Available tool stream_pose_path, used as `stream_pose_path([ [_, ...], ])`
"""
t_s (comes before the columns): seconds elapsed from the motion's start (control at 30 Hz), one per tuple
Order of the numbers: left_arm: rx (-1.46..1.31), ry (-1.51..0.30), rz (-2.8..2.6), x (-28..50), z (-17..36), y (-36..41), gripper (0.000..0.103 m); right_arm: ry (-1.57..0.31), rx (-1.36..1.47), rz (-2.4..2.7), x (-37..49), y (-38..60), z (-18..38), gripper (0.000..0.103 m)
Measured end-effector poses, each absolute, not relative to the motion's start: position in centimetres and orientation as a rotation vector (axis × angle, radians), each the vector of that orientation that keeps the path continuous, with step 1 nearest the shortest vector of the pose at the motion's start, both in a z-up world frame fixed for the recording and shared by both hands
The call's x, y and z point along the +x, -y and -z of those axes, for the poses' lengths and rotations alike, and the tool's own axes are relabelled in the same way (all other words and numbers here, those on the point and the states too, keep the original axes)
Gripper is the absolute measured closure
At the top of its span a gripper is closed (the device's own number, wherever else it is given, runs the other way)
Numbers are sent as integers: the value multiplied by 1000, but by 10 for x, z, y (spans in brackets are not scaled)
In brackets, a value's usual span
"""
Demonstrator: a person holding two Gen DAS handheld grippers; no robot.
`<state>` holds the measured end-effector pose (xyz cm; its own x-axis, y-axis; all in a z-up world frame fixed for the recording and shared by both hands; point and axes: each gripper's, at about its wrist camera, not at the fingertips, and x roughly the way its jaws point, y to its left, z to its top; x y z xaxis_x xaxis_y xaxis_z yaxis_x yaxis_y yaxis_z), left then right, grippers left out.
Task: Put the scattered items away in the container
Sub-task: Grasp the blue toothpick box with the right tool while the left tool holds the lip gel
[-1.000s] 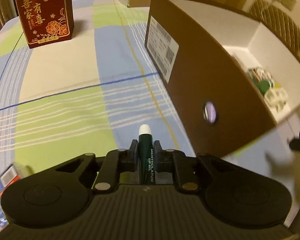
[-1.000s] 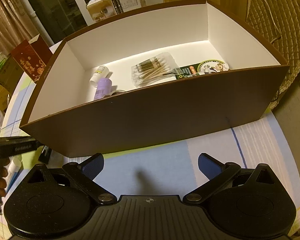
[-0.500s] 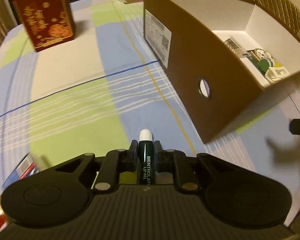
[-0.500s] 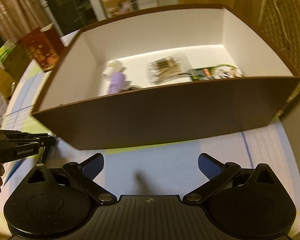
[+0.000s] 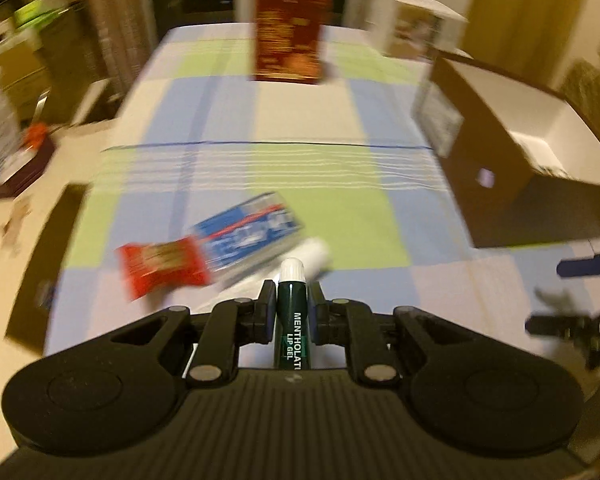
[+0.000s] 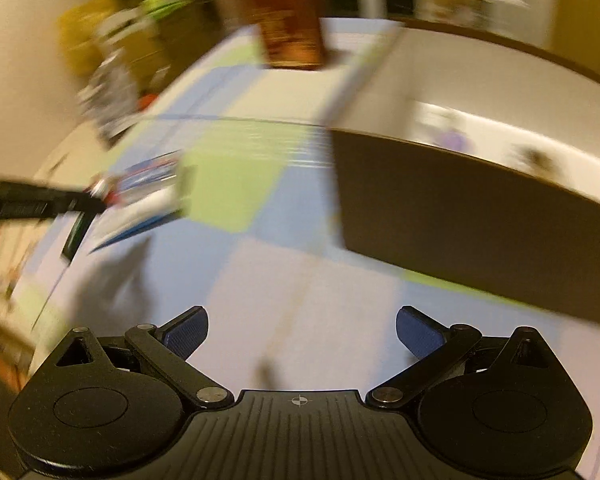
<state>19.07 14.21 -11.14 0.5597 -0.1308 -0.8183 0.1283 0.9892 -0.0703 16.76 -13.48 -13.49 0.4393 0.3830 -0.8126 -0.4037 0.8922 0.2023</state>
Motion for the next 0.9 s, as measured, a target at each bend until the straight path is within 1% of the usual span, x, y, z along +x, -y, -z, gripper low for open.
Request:
stream_pose_path([
  [0.23,-51,-956,58,186,114,-185,91,-912,-184,-677,191,61,136,0],
  [0.4,-84,-949,37,193,117,-203,91,-880,-200,-744,228,15,140,0],
  [0.57,-102,-945,20,204,119,-214,91,-895,-184,-723,255,-21,151,0],
  [0.67,-117,-941,7,207,119,-221,91,-911,-147,-710,262,-37,159,0],
  [0.9,-141,-956,-26,211,127,-235,91,-892,-167,-681,267,-62,177,0],
])
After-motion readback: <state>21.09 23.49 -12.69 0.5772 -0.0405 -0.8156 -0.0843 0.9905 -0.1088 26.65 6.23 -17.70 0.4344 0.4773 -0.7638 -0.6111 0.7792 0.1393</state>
